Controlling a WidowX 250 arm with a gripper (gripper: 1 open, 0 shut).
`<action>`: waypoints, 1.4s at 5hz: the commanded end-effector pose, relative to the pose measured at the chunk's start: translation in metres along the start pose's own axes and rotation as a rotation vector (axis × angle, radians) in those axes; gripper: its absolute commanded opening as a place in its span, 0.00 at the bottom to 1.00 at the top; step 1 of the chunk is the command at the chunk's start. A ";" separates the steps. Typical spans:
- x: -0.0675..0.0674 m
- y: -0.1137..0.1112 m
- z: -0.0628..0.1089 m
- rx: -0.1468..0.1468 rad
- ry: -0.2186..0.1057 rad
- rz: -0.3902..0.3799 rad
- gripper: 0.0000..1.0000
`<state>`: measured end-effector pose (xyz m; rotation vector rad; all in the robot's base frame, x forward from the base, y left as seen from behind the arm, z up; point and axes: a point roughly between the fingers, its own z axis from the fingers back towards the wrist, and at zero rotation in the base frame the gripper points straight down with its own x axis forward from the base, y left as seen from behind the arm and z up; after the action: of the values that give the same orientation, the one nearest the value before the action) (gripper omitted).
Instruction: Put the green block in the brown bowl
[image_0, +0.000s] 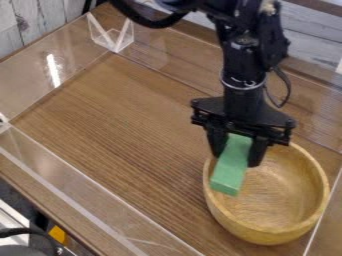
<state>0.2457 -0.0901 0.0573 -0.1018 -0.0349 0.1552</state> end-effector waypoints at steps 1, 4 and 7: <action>0.006 -0.013 0.005 -0.017 -0.029 0.056 0.00; -0.010 -0.034 0.025 -0.043 -0.062 -0.025 0.00; -0.023 -0.039 0.027 -0.052 -0.062 -0.068 0.00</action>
<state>0.2233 -0.1276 0.0736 -0.1187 -0.0549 0.0878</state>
